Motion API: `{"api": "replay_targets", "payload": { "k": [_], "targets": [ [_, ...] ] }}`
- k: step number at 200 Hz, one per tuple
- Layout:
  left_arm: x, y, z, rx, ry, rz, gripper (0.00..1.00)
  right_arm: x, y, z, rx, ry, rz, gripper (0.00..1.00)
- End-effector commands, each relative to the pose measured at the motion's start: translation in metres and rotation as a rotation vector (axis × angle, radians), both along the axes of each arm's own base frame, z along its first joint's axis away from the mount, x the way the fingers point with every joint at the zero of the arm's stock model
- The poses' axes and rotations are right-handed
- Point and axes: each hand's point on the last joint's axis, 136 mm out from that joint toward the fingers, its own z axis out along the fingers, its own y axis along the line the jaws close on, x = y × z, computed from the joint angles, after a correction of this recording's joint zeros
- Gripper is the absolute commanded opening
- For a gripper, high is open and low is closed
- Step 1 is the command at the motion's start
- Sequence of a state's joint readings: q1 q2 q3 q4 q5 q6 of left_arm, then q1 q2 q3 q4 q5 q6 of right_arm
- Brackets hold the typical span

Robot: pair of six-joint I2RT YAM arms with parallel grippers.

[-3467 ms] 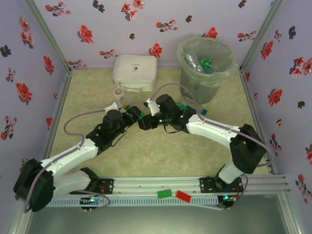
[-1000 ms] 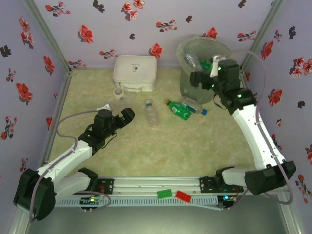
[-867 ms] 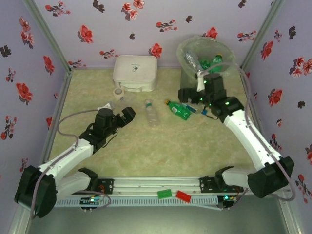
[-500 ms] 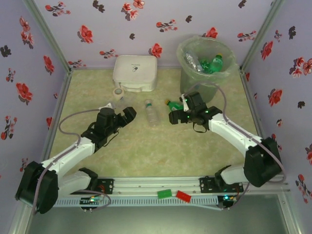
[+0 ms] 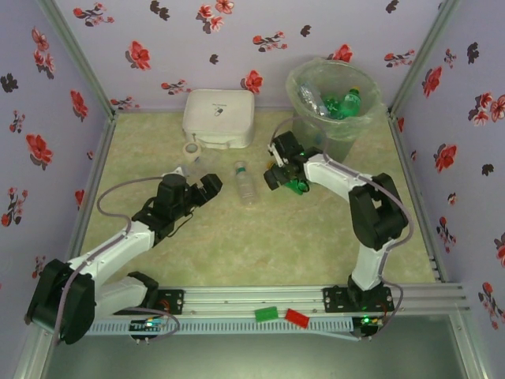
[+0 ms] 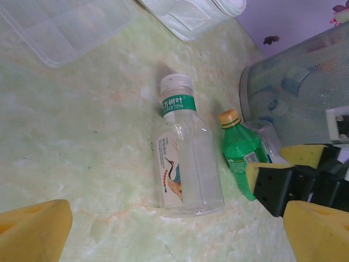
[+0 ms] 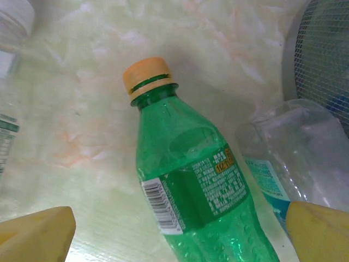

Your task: Put the plastic bottles in the bin

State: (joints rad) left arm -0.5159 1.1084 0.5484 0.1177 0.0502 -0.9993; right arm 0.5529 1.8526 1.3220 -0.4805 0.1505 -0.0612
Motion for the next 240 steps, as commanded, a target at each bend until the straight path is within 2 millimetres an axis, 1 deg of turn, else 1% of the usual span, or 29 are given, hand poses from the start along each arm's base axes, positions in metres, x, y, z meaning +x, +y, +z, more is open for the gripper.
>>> {"api": "replay_targets", "payload": {
  "k": [1,34,66,95,148,168,185,206,224,240],
  "targets": [
    [0.0,0.0,0.003,-0.02,0.006,0.004,1.0,-0.008,-0.005,-0.016,-0.125,0.051,0.058,1.0],
    [0.003,-0.001,0.003,-0.023,0.006,0.004,1.0,-0.022,0.002,-0.031,-0.193,0.072,0.099,0.97],
    [0.005,-0.004,0.003,-0.022,0.009,-0.002,1.0,-0.032,0.008,-0.038,-0.228,0.079,0.125,0.94],
    [0.006,-0.006,0.001,-0.026,0.016,-0.006,1.0,-0.034,0.009,-0.042,-0.237,0.089,0.128,0.86],
    [0.004,-0.005,0.002,-0.032,0.013,-0.006,1.0,-0.038,0.01,-0.05,-0.226,0.114,0.116,0.78],
    [0.003,-0.005,0.002,-0.032,0.012,-0.007,1.0,-0.04,0.011,-0.052,-0.21,0.123,0.109,0.7],
    [0.003,-0.005,0.002,-0.033,0.013,-0.006,1.0,-0.043,0.015,-0.049,-0.17,0.126,0.104,0.63],
    [0.002,-0.004,0.003,-0.033,0.01,-0.007,1.0,-0.046,0.018,-0.037,-0.107,0.092,0.086,0.6],
    [0.002,-0.004,0.003,-0.034,0.009,-0.007,1.0,-0.049,0.02,-0.017,-0.035,0.039,0.073,0.59],
    [0.002,-0.004,0.002,-0.035,0.01,-0.005,1.0,-0.052,0.023,0.008,0.042,-0.013,0.072,0.59]
  ]
}}
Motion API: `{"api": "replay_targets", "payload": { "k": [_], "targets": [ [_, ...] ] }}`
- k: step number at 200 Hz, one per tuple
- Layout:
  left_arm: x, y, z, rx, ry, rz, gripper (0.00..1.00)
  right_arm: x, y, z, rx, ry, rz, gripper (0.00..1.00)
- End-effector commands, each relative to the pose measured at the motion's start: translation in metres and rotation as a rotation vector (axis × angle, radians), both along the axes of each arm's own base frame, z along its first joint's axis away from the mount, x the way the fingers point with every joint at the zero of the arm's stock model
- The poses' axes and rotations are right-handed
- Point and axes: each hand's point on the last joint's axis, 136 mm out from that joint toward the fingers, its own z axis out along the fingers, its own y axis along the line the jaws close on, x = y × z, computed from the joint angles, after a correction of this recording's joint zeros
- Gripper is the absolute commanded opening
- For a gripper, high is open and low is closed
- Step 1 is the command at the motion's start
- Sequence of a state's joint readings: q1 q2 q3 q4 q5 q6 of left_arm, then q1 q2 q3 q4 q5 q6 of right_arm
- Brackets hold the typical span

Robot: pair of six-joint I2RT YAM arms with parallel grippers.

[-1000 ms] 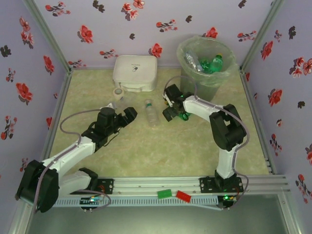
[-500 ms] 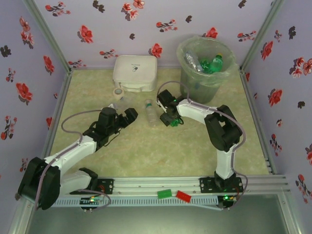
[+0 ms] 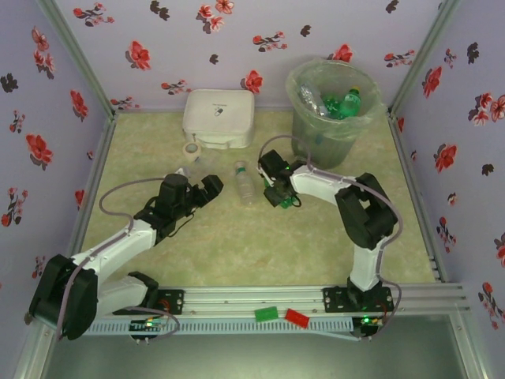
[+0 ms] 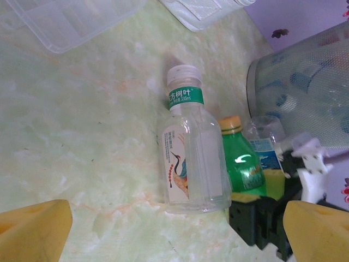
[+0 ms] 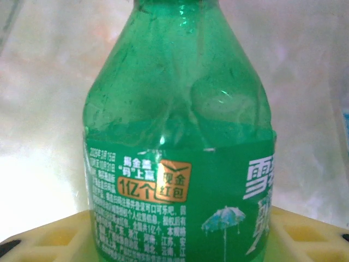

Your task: Put the plastic bottles in the bin

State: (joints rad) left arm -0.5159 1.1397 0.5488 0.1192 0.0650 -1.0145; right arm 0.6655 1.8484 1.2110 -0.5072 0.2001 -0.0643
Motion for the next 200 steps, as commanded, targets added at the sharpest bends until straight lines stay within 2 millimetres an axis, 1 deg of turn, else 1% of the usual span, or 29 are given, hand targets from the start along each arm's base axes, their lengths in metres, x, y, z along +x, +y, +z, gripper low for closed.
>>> {"api": "replay_targets", "payload": {
  "k": [1,11,43,64,78,95,109,127,129,141,159,177,189,190,200],
  "targets": [
    [0.003,-0.002,0.012,-0.031,-0.026,0.0,1.0,0.0,0.012,0.046,0.166,-0.093,-0.025,0.59],
    [0.003,-0.002,0.012,-0.031,-0.027,-0.002,1.0,-0.001,0.014,0.063,0.218,-0.122,-0.022,0.58],
    [0.006,-0.004,0.014,-0.029,-0.036,-0.007,1.0,-0.003,0.022,0.13,0.406,-0.215,-0.021,0.57],
    [0.007,-0.005,0.015,-0.031,-0.042,-0.011,1.0,0.0,0.026,0.182,0.522,-0.304,-0.018,0.56],
    [0.006,-0.005,0.015,-0.028,-0.044,-0.017,1.0,0.005,0.023,0.218,0.592,-0.37,-0.027,0.56],
    [0.003,-0.003,0.013,-0.022,-0.046,-0.022,1.0,0.016,0.011,0.264,0.676,-0.441,-0.066,0.55],
    [0.0,-0.001,0.013,-0.019,-0.049,-0.022,1.0,0.03,-0.007,0.299,0.721,-0.506,-0.116,0.55],
    [-0.005,0.001,0.012,-0.013,-0.052,-0.026,1.0,0.051,-0.033,0.332,0.718,-0.6,-0.197,0.54],
    [-0.005,0.001,0.012,-0.012,-0.052,-0.025,1.0,0.054,-0.036,0.333,0.712,-0.603,-0.206,0.54],
    [-0.007,0.004,0.01,-0.006,-0.051,-0.023,1.0,0.068,-0.051,0.35,0.689,-0.66,-0.253,0.54],
    [-0.009,0.005,0.01,-0.002,-0.052,-0.024,1.0,0.09,-0.072,0.362,0.638,-0.709,-0.315,0.54],
    [-0.011,0.007,0.01,0.002,-0.054,-0.027,1.0,0.111,-0.091,0.363,0.593,-0.708,-0.379,0.54],
    [-0.012,0.008,0.013,0.003,-0.063,-0.026,1.0,0.125,-0.102,0.359,0.563,-0.694,-0.417,0.54],
    [-0.012,0.008,0.013,0.003,-0.063,-0.026,1.0,0.125,-0.102,0.363,0.566,-0.7,-0.416,0.54],
    [-0.013,0.009,0.012,0.007,-0.064,-0.029,1.0,0.136,-0.111,0.355,0.542,-0.676,-0.446,0.54]
  ]
}}
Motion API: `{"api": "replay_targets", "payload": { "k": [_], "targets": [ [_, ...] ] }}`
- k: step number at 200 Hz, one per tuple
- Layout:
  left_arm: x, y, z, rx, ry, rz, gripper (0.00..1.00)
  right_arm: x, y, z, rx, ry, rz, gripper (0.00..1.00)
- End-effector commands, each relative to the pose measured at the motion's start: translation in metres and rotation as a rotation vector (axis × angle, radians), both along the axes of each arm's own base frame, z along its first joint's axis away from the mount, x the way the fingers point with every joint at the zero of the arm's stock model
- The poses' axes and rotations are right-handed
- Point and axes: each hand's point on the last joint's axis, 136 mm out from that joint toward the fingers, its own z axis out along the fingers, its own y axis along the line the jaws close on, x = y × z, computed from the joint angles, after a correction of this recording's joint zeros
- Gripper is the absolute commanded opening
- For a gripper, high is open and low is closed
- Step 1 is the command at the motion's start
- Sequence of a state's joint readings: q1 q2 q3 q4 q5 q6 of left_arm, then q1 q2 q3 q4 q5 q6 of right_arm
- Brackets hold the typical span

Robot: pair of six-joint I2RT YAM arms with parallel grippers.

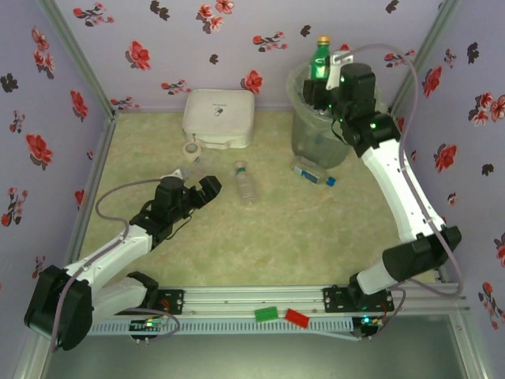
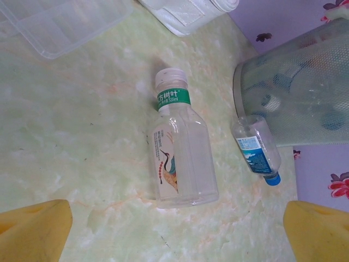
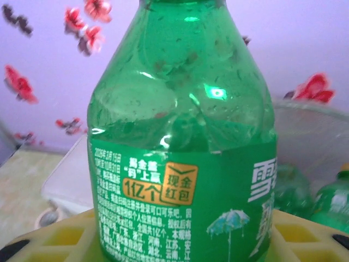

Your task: Put the plastic bottles in the bin

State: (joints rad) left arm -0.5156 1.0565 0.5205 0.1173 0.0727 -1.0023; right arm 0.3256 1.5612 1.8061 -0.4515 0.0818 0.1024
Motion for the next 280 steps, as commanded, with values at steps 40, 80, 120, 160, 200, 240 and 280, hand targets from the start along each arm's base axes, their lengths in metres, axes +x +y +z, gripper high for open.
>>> {"api": "replay_targets", "payload": {
  "k": [40,80,120,160,200,240,280],
  "targets": [
    [-0.006,0.009,-0.003,0.035,-0.011,-0.009,1.0,0.052,-0.044,-0.067,-0.037,0.272,-0.142,0.55],
    [-0.008,0.012,-0.003,0.039,-0.012,-0.007,1.0,0.062,-0.048,-0.086,-0.021,0.319,-0.162,0.66],
    [-0.008,0.013,-0.003,0.043,-0.008,-0.005,1.0,0.055,-0.054,-0.065,-0.011,0.277,-0.187,0.99],
    [-0.005,0.01,-0.001,0.042,-0.008,-0.006,1.0,0.024,-0.057,-0.029,0.007,0.185,-0.158,1.0],
    [0.004,0.005,-0.001,0.043,0.002,-0.009,1.0,-0.025,-0.054,-0.039,0.078,0.142,-0.098,1.0],
    [0.016,-0.004,0.003,0.036,0.003,-0.02,1.0,-0.079,-0.036,-0.101,0.161,0.206,0.02,1.0],
    [0.023,-0.011,0.005,0.018,0.011,-0.023,1.0,-0.119,-0.025,-0.191,0.206,0.36,0.063,1.0]
  ]
}}
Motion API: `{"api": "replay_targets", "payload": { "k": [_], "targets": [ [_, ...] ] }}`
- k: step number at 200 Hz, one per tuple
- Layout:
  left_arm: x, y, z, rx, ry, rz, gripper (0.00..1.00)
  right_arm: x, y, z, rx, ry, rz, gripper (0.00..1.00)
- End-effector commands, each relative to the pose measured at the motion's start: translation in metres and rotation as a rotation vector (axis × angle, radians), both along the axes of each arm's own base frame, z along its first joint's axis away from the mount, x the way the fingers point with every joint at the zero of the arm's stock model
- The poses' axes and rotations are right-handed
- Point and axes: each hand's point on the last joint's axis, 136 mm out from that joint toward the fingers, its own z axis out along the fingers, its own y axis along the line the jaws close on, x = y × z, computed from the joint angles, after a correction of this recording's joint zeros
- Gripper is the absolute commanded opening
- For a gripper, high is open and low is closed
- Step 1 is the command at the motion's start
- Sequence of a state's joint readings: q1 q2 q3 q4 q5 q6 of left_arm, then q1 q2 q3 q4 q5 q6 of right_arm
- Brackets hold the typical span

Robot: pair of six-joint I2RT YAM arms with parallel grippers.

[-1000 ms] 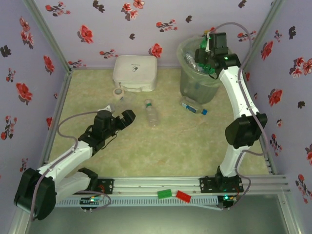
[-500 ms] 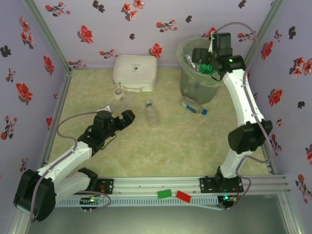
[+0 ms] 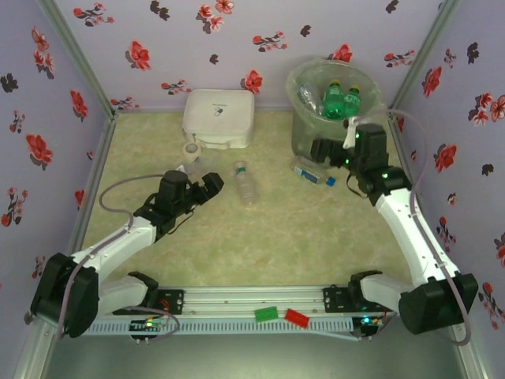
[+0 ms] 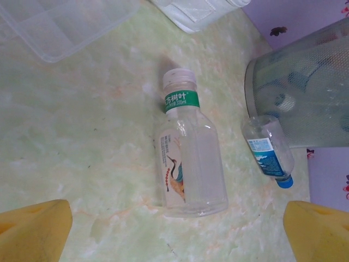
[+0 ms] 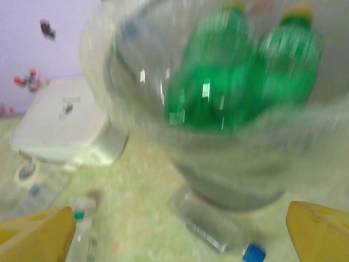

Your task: Put the plastic bottles in the bin

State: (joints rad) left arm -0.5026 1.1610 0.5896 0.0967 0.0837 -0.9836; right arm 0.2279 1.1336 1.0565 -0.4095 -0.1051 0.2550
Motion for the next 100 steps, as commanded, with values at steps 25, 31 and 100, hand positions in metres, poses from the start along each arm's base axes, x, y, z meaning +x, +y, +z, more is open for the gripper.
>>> {"api": "replay_targets", "payload": {
  "k": [25,31,100],
  "targets": [
    [0.012,-0.011,0.011,-0.025,-0.013,-0.027,1.0,-0.021,0.014,-0.069,0.068,0.086,0.048,1.0],
    [0.012,-0.013,0.01,-0.027,-0.009,-0.029,1.0,-0.021,0.014,-0.078,0.06,0.101,0.053,1.0],
    [0.014,-0.027,0.014,-0.036,-0.005,-0.057,1.0,0.022,0.003,-0.145,-0.174,0.157,0.064,1.0]
  ]
}}
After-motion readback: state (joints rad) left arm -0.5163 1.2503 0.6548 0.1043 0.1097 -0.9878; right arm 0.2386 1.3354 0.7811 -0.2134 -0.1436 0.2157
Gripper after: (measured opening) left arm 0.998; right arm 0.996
